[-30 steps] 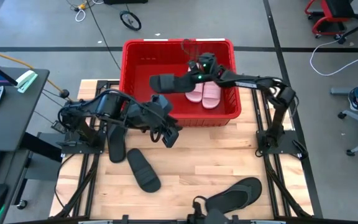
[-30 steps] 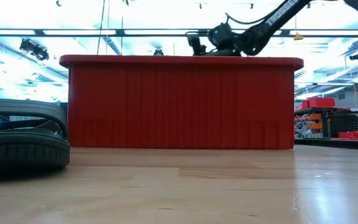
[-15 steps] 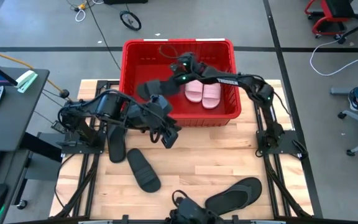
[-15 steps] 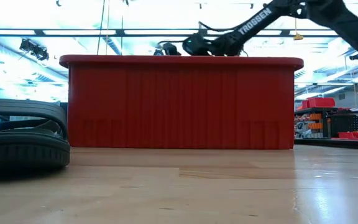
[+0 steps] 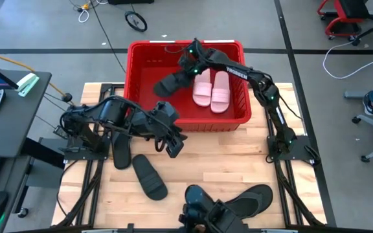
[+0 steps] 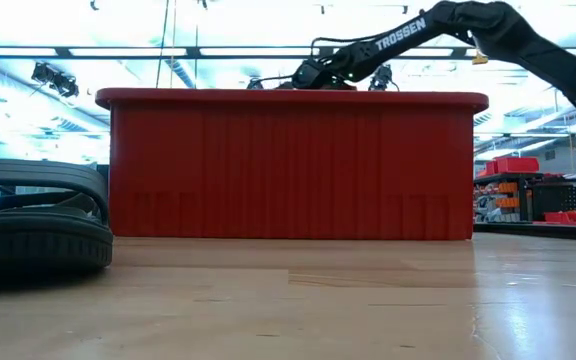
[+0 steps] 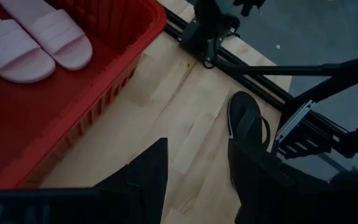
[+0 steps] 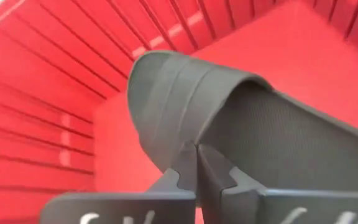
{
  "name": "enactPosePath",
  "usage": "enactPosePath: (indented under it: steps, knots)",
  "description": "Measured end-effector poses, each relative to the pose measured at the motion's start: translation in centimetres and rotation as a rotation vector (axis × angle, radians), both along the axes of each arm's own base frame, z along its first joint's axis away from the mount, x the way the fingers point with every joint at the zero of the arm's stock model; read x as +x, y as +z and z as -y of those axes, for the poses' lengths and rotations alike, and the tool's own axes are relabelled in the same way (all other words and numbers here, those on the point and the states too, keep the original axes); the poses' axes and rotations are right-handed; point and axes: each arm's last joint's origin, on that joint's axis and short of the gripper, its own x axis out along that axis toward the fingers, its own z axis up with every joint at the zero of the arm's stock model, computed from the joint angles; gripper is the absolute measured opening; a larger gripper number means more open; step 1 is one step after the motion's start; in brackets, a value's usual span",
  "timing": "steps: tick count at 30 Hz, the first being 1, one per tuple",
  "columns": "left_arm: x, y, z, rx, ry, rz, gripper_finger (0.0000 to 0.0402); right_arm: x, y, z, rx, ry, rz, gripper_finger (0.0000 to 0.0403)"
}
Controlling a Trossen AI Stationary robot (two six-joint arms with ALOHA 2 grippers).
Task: Pick and place slides into bin
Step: Put the right black slide into the red bin, then put the left black slide into the red bin
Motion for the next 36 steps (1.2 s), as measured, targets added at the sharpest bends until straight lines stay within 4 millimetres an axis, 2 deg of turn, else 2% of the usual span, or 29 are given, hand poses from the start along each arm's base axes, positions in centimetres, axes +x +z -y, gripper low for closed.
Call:
enactPosePath:
  steps: [5, 8, 16, 23, 28, 36]
  knots:
    - [-0.1, 0.0, 0.5, -0.002, -0.013, -0.001, 0.0172, -1.0, 0.7, 0.1, -0.185, 0.151, -0.004, 0.0]
    - [-0.1, 0.0, 0.6, -0.003, -0.018, -0.001, 0.0172, -1.3, 0.6, -0.2, -0.209, 0.204, -0.031, 0.0]
    - [-0.1, 0.0, 0.6, -0.008, -0.012, 0.001, 0.0172, -1.5, -2.0, -0.2, -0.266, 0.221, -0.222, 0.0]
    - [-0.1, 0.0, 0.6, -0.013, -0.008, 0.008, 0.0172, -1.4, -2.3, 0.0, -0.38, 0.223, -0.295, 0.0004]
    - [-0.1, 0.0, 0.6, -0.025, 0.001, 0.01, 0.0172, -1.6, -2.4, 0.0, -0.408, 0.252, -0.323, 0.0028]
    - [-0.1, 0.0, 0.6, -0.025, 0.001, 0.01, 0.0172, -1.0, -2.4, -0.8, -0.432, 0.288, -0.324, 0.0098]
